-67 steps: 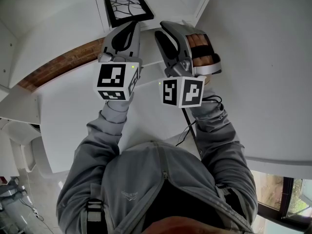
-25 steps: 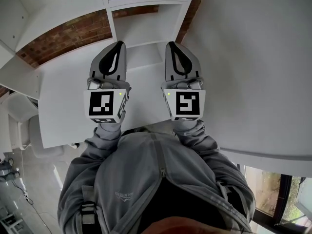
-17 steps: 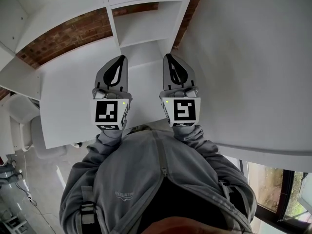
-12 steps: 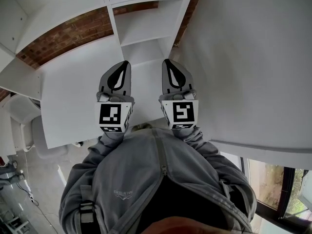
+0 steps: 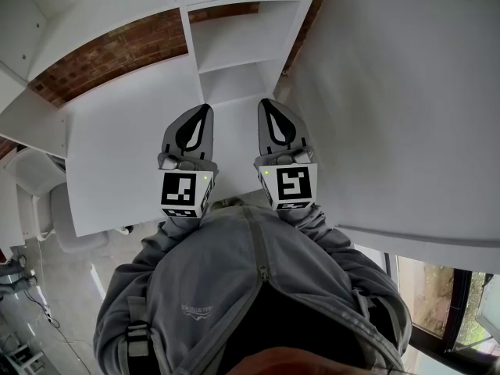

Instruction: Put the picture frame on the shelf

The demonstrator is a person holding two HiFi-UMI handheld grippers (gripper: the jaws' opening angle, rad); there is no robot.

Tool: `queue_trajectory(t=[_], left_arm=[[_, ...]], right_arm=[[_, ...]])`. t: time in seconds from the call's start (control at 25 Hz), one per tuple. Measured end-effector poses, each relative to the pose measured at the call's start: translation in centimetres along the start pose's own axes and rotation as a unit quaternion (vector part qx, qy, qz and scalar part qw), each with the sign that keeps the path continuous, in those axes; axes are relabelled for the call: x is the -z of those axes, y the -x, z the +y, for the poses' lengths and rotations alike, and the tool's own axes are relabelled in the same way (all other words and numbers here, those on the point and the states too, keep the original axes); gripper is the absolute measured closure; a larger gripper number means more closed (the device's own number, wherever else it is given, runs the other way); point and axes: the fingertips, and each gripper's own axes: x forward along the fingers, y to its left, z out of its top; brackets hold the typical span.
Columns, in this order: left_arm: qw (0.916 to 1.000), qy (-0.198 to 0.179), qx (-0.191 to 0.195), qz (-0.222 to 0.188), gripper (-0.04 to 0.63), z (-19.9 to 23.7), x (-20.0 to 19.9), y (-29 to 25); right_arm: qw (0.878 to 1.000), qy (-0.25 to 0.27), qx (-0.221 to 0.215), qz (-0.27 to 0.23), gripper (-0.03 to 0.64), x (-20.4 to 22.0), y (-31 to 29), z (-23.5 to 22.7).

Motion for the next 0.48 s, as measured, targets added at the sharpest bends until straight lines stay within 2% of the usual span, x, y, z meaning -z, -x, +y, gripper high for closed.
queue_trajectory(t=[0.48], left_arm=[[0.9999, 0.006, 0.009, -0.004, 0.588, 0.0, -0.1, 0.5]], right_arm=[[1.0, 0.004, -0.018, -0.006, 0.591, -0.5, -0.1, 1.6]])
